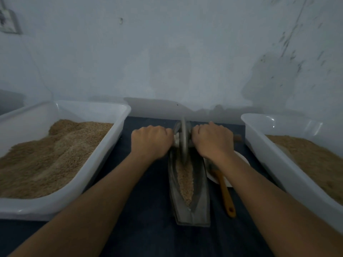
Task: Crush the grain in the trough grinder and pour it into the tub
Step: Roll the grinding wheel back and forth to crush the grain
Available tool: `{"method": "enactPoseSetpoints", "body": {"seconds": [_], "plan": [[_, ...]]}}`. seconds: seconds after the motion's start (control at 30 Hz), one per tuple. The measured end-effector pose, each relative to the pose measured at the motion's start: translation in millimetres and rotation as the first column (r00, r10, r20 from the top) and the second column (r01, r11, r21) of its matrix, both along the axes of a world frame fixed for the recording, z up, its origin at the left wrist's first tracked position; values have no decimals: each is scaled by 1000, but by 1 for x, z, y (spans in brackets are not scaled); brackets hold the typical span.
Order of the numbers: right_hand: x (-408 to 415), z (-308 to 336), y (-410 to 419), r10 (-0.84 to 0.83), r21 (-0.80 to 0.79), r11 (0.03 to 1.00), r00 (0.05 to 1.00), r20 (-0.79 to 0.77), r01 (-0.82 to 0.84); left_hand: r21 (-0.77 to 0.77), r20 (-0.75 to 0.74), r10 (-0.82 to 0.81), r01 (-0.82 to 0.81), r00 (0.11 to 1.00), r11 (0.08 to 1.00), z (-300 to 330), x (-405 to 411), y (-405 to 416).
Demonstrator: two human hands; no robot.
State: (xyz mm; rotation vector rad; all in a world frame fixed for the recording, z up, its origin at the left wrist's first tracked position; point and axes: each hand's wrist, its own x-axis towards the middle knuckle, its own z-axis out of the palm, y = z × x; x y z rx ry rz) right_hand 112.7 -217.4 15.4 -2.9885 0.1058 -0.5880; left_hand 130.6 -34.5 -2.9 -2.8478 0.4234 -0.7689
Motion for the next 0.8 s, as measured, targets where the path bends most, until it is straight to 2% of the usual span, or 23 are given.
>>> {"method": "enactPoseSetpoints", "body": {"seconds": [0.07,0.13,0.2,0.3,0.47,0.53,0.6,0.7,0.8], "plan": [[-21,-7,-3,80,-2,997,997,5,-80,-31,27,-47,48,999,998,-6,-23,6],[-54,-14,-5,144,12,989,990,6,-144,-152,42,-90,96,995,984,-11,-50,15],[-88,-22,-9,173,15,984,980,99,-175,-281,101,-129,153,987,947,-13,-80,18],[-110,-29,-14,173,53,981,967,189,-186,-278,169,-169,211,971,937,-18,-100,16],[-63,-18,-5,131,20,991,991,42,-131,-259,1,-77,75,997,963,-7,-58,8],[-26,-10,-6,84,60,995,995,-55,-81,-220,-60,-37,23,998,975,-4,-25,0],[4,1,-7,4,102,995,991,-136,9,-260,-126,21,-53,992,964,4,5,-7],[20,5,-6,-45,94,994,989,-141,58,-292,-173,66,-116,983,949,10,27,-14],[0,-5,-4,7,39,999,996,-87,-4,-314,-103,36,-67,994,947,0,8,-6]]}}
